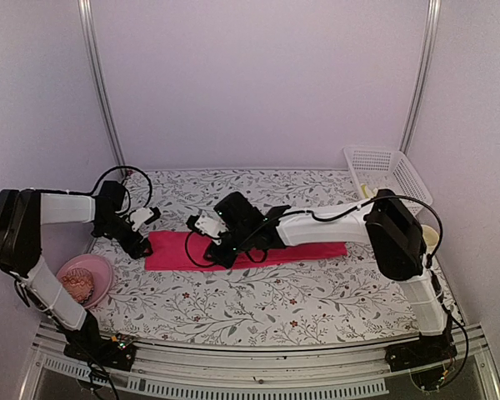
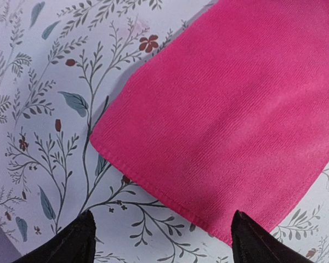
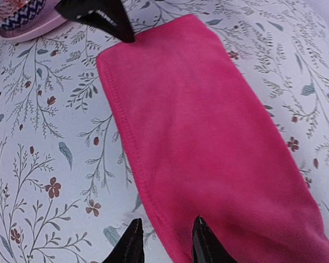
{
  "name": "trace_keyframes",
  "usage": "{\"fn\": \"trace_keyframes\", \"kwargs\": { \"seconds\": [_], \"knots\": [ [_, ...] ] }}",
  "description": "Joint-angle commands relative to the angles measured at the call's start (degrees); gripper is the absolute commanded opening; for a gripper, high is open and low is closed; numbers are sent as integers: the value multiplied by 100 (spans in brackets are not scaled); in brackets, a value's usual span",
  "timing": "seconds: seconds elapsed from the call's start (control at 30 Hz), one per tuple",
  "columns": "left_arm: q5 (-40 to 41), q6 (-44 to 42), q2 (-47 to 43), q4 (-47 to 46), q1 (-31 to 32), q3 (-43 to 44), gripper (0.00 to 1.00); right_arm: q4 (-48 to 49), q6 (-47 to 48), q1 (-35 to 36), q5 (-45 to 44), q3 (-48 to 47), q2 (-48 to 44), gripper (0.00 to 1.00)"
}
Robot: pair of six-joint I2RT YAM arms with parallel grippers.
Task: Roll the towels
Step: Adjust the towel at the center of the board.
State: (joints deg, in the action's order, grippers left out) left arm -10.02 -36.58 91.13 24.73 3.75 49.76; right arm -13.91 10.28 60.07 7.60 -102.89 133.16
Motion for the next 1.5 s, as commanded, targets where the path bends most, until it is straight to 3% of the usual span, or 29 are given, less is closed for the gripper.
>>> {"fn": "trace_keyframes", "kwargs": {
  "seconds": [0.0, 0.3, 0.87, 1.17, 1.3, 1.4, 1.47],
  "knots": [
    [48, 98, 188, -22, 68, -25, 85, 11, -480, -577, -1091, 496, -868, 32],
    [356, 76, 358, -160, 155, -209, 85, -36, -728, -1347, -1934, 1067, -774, 32],
    [1320, -218, 823, 115, 234, -404, 71, -177, -806, -1617, -2592, 1466, -458, 34],
    [1547, -334, 517, 456, 235, -471, 68, -197, -637, -1685, -2339, 1427, -591, 34],
    [1294, -367, 255, 812, 233, -281, 73, -242, -580, -1679, -2071, 1404, -741, 35],
    [1002, -355, 14, 1154, 219, 38, 82, -304, -558, -1649, -1921, 1411, -942, 35],
    [809, -322, -170, 1289, 207, 289, 94, -313, -488, -1589, -1737, 1436, -1091, 35]
  ]
}}
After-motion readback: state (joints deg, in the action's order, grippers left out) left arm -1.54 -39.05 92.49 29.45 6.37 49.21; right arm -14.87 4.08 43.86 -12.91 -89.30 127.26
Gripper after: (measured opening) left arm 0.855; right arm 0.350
